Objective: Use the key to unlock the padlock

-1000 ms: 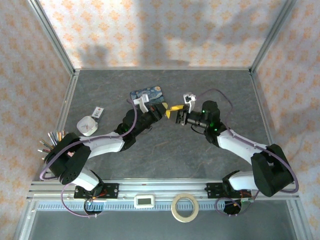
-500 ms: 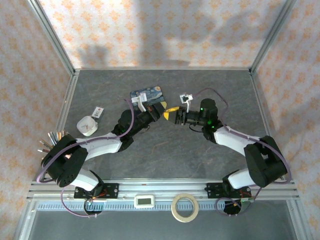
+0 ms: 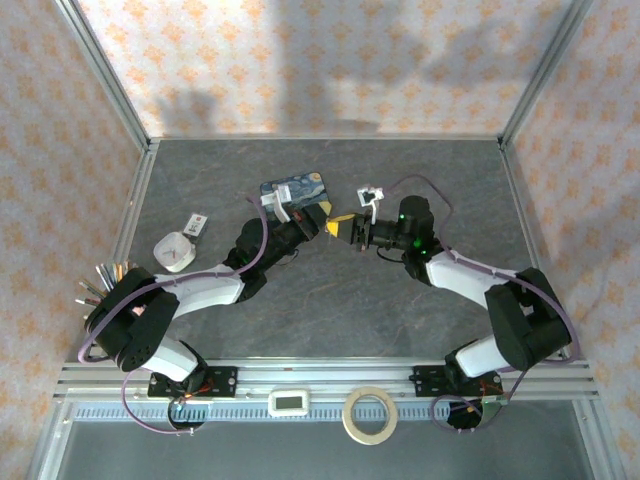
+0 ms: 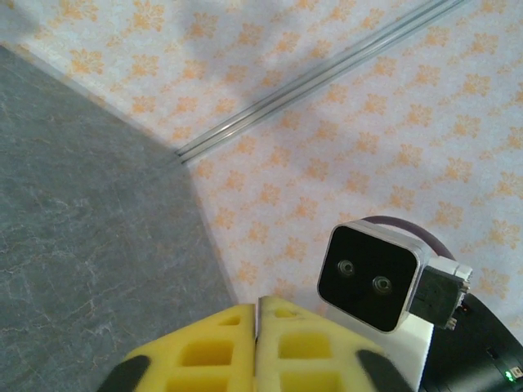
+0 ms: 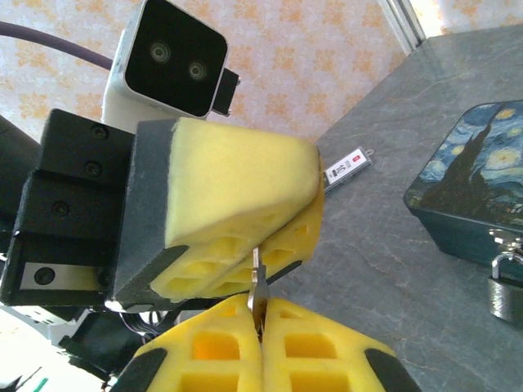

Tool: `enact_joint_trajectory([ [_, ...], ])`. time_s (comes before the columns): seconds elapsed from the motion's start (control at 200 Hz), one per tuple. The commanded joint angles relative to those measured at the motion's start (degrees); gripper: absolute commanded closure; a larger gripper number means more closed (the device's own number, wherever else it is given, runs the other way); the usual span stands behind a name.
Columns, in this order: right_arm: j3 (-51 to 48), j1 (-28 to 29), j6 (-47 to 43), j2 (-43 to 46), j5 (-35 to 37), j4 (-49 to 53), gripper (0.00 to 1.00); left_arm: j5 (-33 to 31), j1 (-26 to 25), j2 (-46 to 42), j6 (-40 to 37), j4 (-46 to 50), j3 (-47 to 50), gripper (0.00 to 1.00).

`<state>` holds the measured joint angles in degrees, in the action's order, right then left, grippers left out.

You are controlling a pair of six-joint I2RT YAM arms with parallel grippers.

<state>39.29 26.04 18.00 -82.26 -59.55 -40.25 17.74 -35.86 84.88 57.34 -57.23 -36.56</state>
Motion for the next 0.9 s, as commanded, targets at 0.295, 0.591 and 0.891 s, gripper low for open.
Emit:
enact_joint_trajectory([
  [0.295, 8.24, 7.13, -23.99, 6.77, 36.03, 28.43, 1.0, -6.44, 0.37, -6.53, 2.18, 17.37, -4.27, 0.31],
  [0.591, 11.34, 12.85, -30.62, 4.03, 48.17, 31.8, 1.0, -7.31, 0.33, -2.58, 5.59, 23.3, -8.4, 0.44],
  [0.891, 11.16, 15.0, -31.71, 4.48, 48.18, 31.58, 1.0, -8.95, 0.35, -0.39, 4.9, 24.63, -10.23, 0.51],
])
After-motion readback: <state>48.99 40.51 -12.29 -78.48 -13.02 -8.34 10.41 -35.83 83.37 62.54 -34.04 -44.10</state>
